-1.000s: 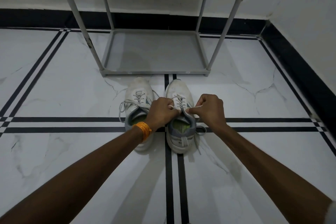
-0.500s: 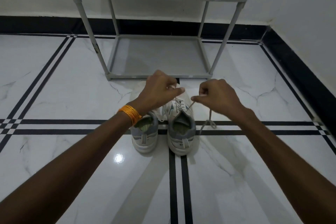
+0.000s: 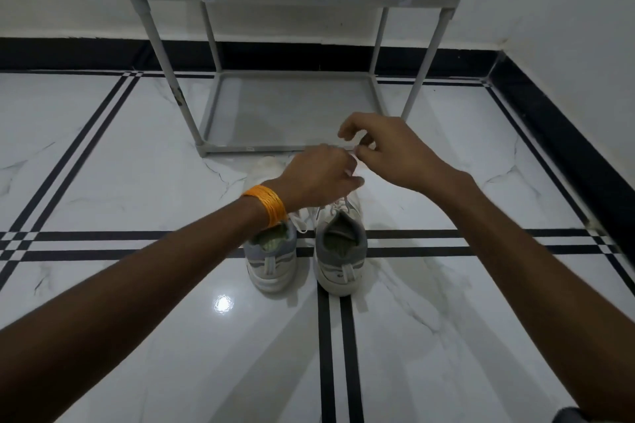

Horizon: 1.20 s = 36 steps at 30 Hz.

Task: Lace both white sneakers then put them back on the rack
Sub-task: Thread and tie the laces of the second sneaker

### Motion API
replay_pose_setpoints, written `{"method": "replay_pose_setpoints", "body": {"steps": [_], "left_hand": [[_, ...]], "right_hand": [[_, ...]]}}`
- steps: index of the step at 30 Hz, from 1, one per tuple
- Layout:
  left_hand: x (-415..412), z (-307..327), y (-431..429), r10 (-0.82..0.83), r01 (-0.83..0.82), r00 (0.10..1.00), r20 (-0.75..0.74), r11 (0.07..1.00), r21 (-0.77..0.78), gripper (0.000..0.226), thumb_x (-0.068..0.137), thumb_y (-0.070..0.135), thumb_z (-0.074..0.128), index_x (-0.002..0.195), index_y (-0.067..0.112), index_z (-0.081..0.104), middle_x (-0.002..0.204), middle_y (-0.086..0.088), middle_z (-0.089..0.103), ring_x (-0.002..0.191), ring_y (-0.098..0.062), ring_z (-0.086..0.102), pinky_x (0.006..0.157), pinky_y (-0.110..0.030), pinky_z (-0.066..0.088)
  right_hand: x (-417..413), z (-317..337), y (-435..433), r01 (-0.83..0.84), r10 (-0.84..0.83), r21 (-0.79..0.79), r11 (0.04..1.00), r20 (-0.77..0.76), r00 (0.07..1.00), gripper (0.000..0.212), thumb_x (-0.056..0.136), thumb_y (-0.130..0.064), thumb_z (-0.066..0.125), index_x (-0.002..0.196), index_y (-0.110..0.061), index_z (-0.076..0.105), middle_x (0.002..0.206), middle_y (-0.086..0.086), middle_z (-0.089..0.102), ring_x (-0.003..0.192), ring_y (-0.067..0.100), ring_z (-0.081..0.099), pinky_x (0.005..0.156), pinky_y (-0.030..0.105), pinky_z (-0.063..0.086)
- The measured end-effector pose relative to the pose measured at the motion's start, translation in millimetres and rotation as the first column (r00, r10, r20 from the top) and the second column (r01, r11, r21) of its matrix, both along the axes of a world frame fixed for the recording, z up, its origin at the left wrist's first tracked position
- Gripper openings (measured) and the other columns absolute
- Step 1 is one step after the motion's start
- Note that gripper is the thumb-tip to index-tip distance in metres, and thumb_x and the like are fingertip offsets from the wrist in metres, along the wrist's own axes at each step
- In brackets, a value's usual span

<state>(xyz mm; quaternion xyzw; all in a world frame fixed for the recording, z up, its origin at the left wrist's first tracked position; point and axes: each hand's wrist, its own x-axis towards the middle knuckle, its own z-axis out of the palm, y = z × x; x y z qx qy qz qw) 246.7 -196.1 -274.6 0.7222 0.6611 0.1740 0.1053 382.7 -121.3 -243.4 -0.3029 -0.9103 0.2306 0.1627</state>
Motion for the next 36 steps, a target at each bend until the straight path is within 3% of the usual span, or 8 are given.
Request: {"method": "replay_pose_setpoints", "body": {"steps": [3,7,12,15,20,24,28,36], "left_hand": [[0.4,13.8,-1.9,0.280,-0.069,0.713,0.643,0.940,-0.334,0.025,0.092,0.028,0.056,0.077,0.008,0.056,0.064,-0.004,0.051,0.052,-0.013,0.043,0.048,-0.025,0.034],[-4.5,17.2,-4.7,0.367,-0.085,0.559,0.743,0.917,-0.389,0.020,0.090,0.019,0.048,0.080,0.008,0.061,0.066,-0.002,0.052,0.054,-0.014,0.047,0.051,-0.025,0.036],[-9.9,18.7,-3.8,0.299,-0.043,0.601,0.741,0.938,-0.343,0.035,0.093,0.030,0.044,0.089,0.005,0.068,0.072,-0.005,0.057,0.062,-0.016,0.052,0.058,-0.027,0.041],[-19.9,13.7,-2.8,0.293,-0.026,0.557,0.777,0.941,-0.336,0.034,0.092,0.031,0.049,0.097,0.003,0.068,0.083,-0.007,0.065,0.073,-0.018,0.060,0.070,-0.031,0.048],[-15.4,-1.7,-3.3,0.174,0.047,0.748,0.641,0.949,-0.313,0.030,0.077,0.018,0.077,0.105,0.014,0.069,0.100,-0.003,0.071,0.093,-0.014,0.067,0.082,-0.025,0.054],[4.1,-22.9,0.7,0.071,-0.131,0.930,0.359,0.981,0.146,0.015,0.070,0.004,0.074,0.079,0.011,0.064,0.073,-0.002,0.067,0.065,-0.016,0.062,0.064,-0.035,0.057],[10.8,-30.5,1.1,0.111,-0.217,0.951,0.288,0.904,0.368,0.025,0.077,0.006,0.067,0.092,0.010,0.048,0.071,-0.004,0.062,0.057,-0.020,0.057,0.052,-0.039,0.052],[8.3,-33.2,-6.4,-0.008,-0.140,0.927,0.374,0.919,0.368,0.049,0.079,0.010,0.075,0.114,0.013,0.041,0.079,-0.001,0.067,0.063,-0.014,0.062,0.058,-0.024,0.054]], "right_hand": [[6.7,-4.4,-3.9,0.110,-0.114,-0.114,0.987,-0.027,0.993,0.031,0.080,-0.002,0.064,0.106,-0.019,0.067,0.098,-0.003,0.067,0.082,0.015,0.065,0.068,0.024,0.052],[11.2,-16.5,-8.8,0.129,-0.141,-0.424,0.896,0.002,0.990,0.019,0.074,-0.016,0.078,0.092,-0.019,0.074,0.080,0.000,0.068,0.072,0.014,0.060,0.064,0.027,0.046],[11.5,-19.1,-9.2,0.135,-0.175,-0.305,0.943,-0.107,0.979,0.016,0.083,-0.029,0.074,0.083,-0.013,0.071,0.070,-0.001,0.062,0.064,0.010,0.053,0.060,0.029,0.045],[13.2,-6.3,-10.6,0.141,-0.264,-0.459,0.877,-0.216,0.940,0.023,0.090,-0.027,0.065,0.080,-0.006,0.066,0.063,0.002,0.056,0.057,0.011,0.049,0.053,0.024,0.040],[5.9,26.7,-14.1,-0.015,-0.350,-0.656,0.755,-0.422,0.836,0.025,0.095,-0.024,0.059,0.077,-0.007,0.062,0.062,0.004,0.053,0.050,0.012,0.049,0.045,0.021,0.037],[-3.3,34.1,-10.6,-0.147,-0.408,-0.740,0.656,-0.512,0.756,0.018,0.097,-0.017,0.055,0.096,-0.003,0.065,0.074,0.005,0.063,0.061,0.012,0.059,0.051,0.020,0.047],[-5.4,21.3,-4.0,-0.260,-0.572,-0.811,0.524,-0.561,0.598,0.013,0.097,-0.011,0.054,0.102,-0.002,0.063,0.087,0.010,0.068,0.076,0.015,0.069,0.068,0.022,0.058],[-11.4,-38.2,6.9,-0.295,-0.829,-0.951,0.091,-0.236,0.507,0.029,0.094,0.001,0.055,0.121,0.010,0.055,0.105,0.022,0.068,0.099,0.028,0.070,0.084,0.034,0.060]]}}
